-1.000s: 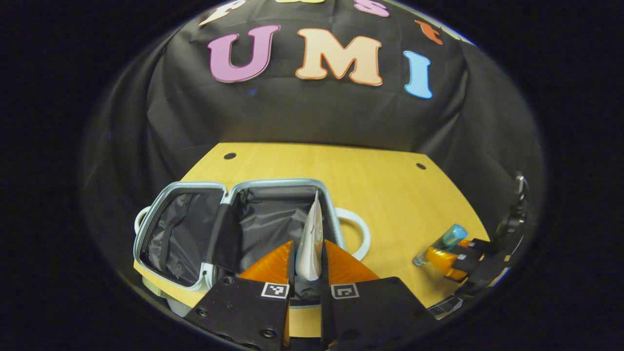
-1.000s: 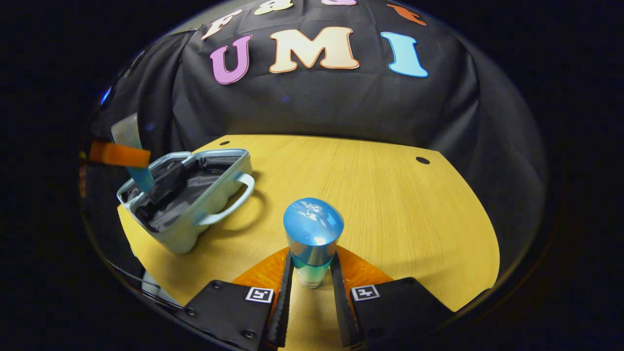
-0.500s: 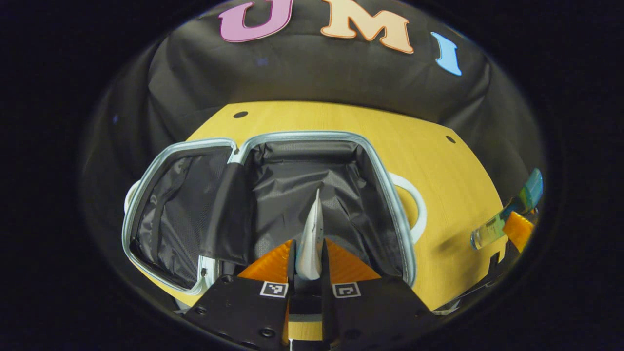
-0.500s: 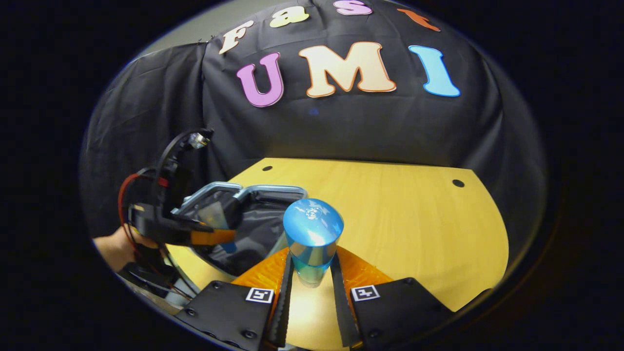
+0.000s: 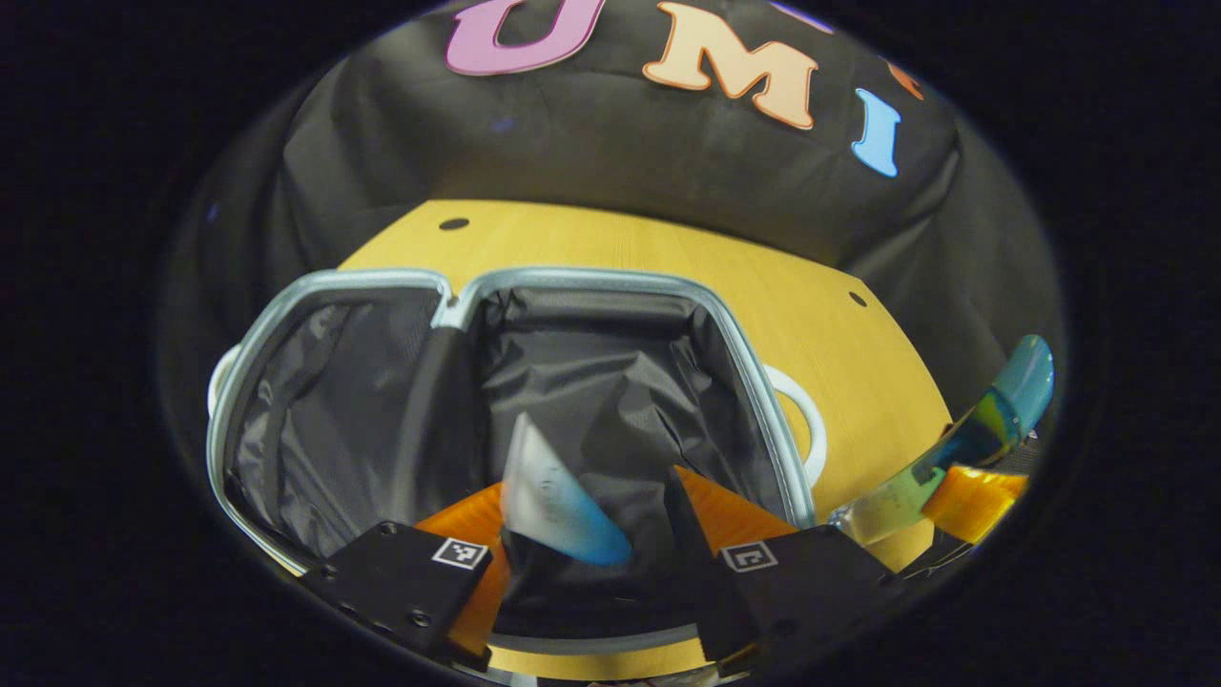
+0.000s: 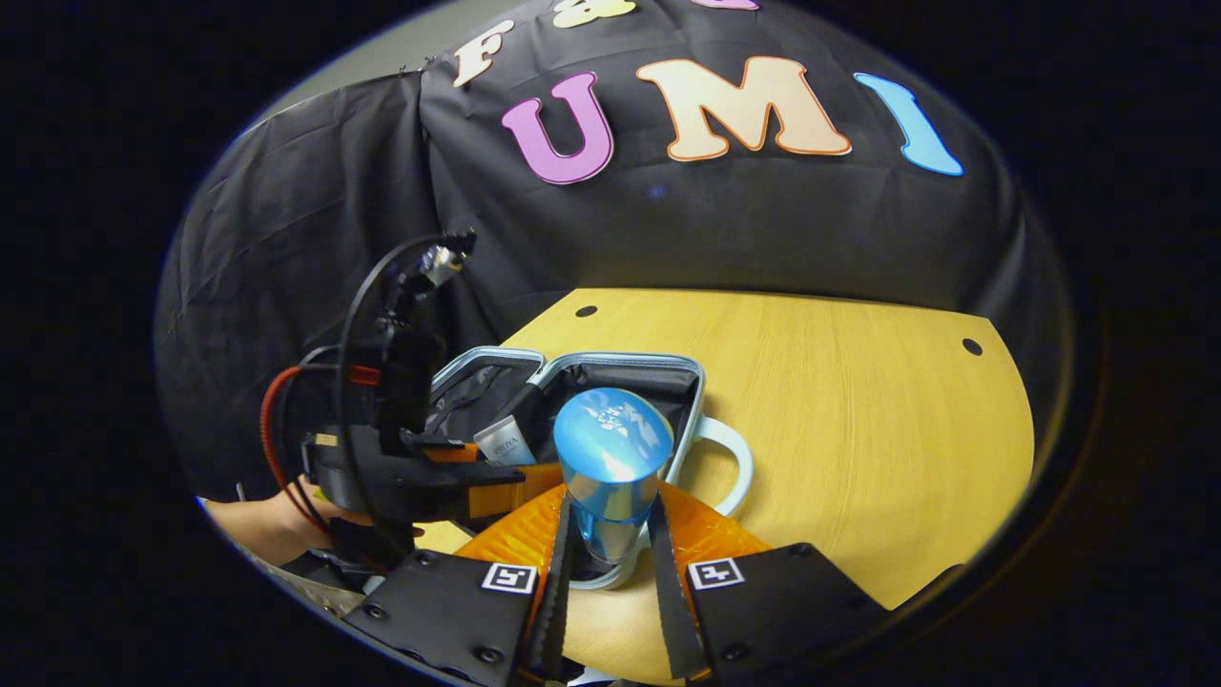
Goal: First open the suitcase, pack the skin care products into it, and then close the suitcase.
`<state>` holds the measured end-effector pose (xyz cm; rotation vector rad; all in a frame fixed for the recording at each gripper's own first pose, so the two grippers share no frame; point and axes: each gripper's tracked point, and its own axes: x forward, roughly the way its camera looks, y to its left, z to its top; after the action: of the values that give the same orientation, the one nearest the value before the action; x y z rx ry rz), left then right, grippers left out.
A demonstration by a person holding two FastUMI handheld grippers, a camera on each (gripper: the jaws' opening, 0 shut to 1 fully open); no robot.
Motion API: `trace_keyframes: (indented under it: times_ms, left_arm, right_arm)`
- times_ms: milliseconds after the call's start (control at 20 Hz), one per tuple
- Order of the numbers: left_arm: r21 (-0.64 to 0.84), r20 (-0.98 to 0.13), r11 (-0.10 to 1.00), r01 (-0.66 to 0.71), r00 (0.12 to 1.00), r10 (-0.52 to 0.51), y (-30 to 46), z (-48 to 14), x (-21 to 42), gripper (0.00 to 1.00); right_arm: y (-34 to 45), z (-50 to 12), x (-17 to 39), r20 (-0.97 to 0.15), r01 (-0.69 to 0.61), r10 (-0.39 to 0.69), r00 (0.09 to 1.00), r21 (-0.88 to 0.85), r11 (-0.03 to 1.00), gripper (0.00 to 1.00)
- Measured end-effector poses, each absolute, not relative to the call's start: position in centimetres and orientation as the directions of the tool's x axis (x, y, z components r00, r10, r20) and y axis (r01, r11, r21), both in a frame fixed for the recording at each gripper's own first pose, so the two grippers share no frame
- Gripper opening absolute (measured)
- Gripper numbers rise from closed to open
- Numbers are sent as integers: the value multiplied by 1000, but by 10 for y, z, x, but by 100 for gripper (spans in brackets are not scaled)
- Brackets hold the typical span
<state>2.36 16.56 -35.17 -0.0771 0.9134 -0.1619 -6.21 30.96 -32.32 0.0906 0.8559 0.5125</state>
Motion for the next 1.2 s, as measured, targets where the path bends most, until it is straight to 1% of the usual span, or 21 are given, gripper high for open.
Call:
trace_keyframes:
  times_ms: [50, 100, 200, 250, 450, 500, 550, 600, 700, 750, 800, 850, 900, 950, 1050, 1100, 1150, 1200]
  left_arm:
    - [-132, -774, 985, 109, 609, -171, 171, -348, 26, 76]
    - [-143, -764, 985, 102, 621, -175, 177, -342, 30, 81]
    - [-171, -730, 983, 72, 660, -175, 192, -329, 40, 80]
    - [-180, -716, 982, 59, 677, -172, 200, -324, 46, 80]
    - [-158, -704, 986, 43, 695, -143, 241, -311, 59, 81]
    - [-156, -697, 987, 37, 704, -136, 252, -307, 62, 76]
    - [-154, -692, 988, 30, 710, -130, 262, -304, 64, 81]
    - [-149, -692, 989, 20, 712, -119, 275, -303, 64, 80]
    - [-142, -694, 990, -14, 714, -90, 304, -301, 61, 80]
    - [-141, -697, 989, -36, 714, -74, 319, -301, 59, 80]
    - [-139, -700, 989, -59, 712, -56, 336, -302, 57, 80]
    - [-134, -705, 987, -85, 708, -35, 353, -304, 54, 84]
    - [-131, -707, 986, -107, 707, -17, 370, -303, 51, 80]
    - [-127, -712, 983, -133, 702, 3, 388, -304, 47, 80]
    - [-127, -722, 976, -178, 691, 32, 416, -310, 47, 80]
    - [-125, -723, 972, -199, 689, 48, 429, -312, 48, 80]
    - [-122, -723, 969, -215, 689, 61, 442, -314, 48, 80]
    - [-119, -729, 965, -232, 681, 74, 455, -316, 47, 80]
  right_arm:
    - [317, -327, -62, -707, -396, 464, 534, 275, 876, 43]
    - [323, -333, -63, -717, -398, 461, 523, 274, 876, 43]
    - [332, -347, -66, -740, -401, 450, 500, 263, 877, 41]
    - [337, -353, -66, -749, -403, 445, 491, 257, 878, 43]
    - [358, -375, -68, -779, -403, 419, 466, 235, 885, 41]
    - [361, -382, -67, -789, -401, 408, 459, 226, 888, 41]
    - [365, -391, -67, -800, -397, 396, 451, 218, 892, 41]
    - [367, -400, -68, -812, -386, 381, 442, 212, 898, 43]
    - [370, -413, -68, -833, -352, 353, 427, 206, 913, 41]
    - [369, -417, -66, -839, -335, 336, 429, 198, 921, 43]
    - [370, -421, -63, -845, -320, 318, 430, 187, 929, 42]
    - [374, -420, -60, -842, -300, 320, 434, 200, 933, 44]
    - [377, -414, -52, -827, -283, 323, 460, 208, 936, 47]
    - [383, -408, -41, -808, -275, 331, 488, 218, 937, 53]
    - [387, -400, -20, -780, -273, 311, 543, 187, 944, 75]
    - [390, -395, -13, -771, -276, 305, 559, 174, 945, 84]
    - [393, -391, -5, -758, -278, 297, 580, 159, 947, 80]
    - [397, -391, 1, -752, -284, 290, 592, 142, 948, 82]
